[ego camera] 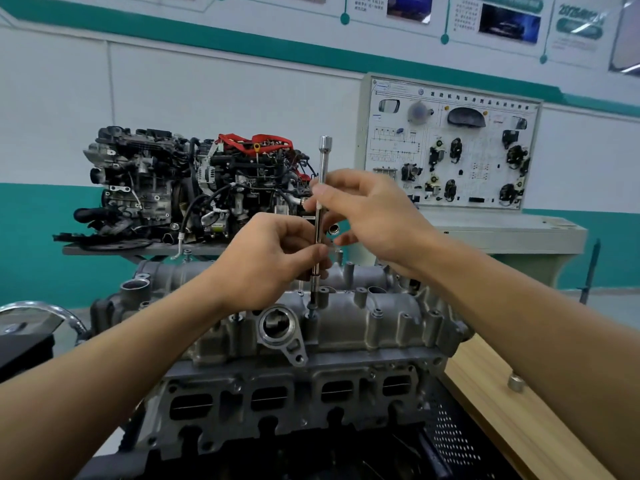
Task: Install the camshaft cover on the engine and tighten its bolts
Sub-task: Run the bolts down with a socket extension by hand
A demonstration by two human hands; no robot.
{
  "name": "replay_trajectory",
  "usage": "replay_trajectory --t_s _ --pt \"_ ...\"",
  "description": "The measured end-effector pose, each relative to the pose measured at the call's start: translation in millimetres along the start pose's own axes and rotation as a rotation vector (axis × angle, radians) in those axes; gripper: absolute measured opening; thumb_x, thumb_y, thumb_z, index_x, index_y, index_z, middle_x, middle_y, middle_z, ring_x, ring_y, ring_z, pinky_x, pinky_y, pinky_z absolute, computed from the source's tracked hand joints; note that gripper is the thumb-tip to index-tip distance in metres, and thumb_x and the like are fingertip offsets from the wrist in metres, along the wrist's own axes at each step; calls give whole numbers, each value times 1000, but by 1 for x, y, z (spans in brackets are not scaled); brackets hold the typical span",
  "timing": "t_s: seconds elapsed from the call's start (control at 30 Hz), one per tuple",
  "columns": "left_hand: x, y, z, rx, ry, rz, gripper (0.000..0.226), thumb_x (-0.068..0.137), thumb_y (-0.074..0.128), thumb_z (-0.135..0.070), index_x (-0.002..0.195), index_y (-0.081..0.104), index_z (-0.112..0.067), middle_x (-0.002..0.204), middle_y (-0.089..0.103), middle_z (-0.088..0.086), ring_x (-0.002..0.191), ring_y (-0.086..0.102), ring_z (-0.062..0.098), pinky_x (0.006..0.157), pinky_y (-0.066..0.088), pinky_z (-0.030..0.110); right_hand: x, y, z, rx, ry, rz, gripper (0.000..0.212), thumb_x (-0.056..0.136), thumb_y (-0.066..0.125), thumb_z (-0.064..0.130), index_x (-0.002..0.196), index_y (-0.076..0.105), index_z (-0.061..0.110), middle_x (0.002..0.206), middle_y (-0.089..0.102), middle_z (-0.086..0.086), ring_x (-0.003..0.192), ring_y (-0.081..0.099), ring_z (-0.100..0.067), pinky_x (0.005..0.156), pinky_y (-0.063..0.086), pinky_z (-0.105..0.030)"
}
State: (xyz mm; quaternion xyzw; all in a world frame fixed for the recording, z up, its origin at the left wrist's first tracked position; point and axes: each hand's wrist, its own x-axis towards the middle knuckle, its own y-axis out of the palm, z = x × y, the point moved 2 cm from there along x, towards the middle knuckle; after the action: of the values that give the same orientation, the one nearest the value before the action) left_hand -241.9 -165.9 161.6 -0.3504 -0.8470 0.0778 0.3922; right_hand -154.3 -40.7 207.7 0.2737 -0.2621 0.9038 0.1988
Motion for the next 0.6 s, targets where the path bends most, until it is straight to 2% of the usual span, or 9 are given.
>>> replay_trajectory --t_s 0.07,0.13,0.23,0.3,0.33,0.43,0.53,0.6 --pt "0 1 0 5 -19 65 10 95 62 -3 97 71 -4 85 78 7 83 76 22 77 62 30 0 -2 3 1 -8 25 20 102 53 22 94 70 17 96 76 -1 79 69 -18 60 54 -25" --pt "-1 2 -1 42 -22 86 11 93 63 -3 99 71 -7 86 79 4 86 76 17 83 61 29 -1 -4 3 18 -17 11 20 101 55 18 88 70 19 87 77 1 75 71 -13 57 51 -19" --pt "-1 4 -4 68 -10 46 9 88 74 -12 96 72 -10 83 78 9 81 76 25 82 61 42 -2 -3 -1 10 -66 -46 13 93 67 17 82 70 23 74 75 6 64 65 -1 56 47 -12" --pt "-3 4 -5 59 6 -31 16 81 81 -20 85 72 -7 77 73 21 67 68 37 72 57 54 -1 -2 -3 -2 -90 -90 9 87 75 20 81 70 22 69 71 8 61 62 1 56 46 -11" --pt "-4 3 -6 53 8 -72 20 79 82 -22 79 70 -6 74 71 23 61 64 35 66 56 54 -1 -1 -4 0 -87 -106 9 85 77 22 82 69 20 71 69 6 62 61 -1 57 45 -12" --pt "-5 2 -7 57 3 -90 17 83 79 -17 76 70 -4 72 74 16 64 71 33 63 59 44 0 1 -1 -25 -62 -86 12 89 72 31 88 71 19 82 71 -1 72 62 -6 61 47 -17" --pt "-3 2 -7 49 -24 33 8 94 65 -7 91 71 -3 86 78 10 79 75 29 70 63 37 2 1 3 -16 -36 -24 18 100 57 26 91 72 23 91 76 2 82 67 -10 64 51 -24" --pt "-2 3 -7 19 -36 82 10 96 61 -3 101 70 -1 91 78 9 82 76 22 68 61 26 1 0 5 -3 -29 -30 18 100 57 21 89 71 21 86 77 3 78 70 -10 61 52 -22"
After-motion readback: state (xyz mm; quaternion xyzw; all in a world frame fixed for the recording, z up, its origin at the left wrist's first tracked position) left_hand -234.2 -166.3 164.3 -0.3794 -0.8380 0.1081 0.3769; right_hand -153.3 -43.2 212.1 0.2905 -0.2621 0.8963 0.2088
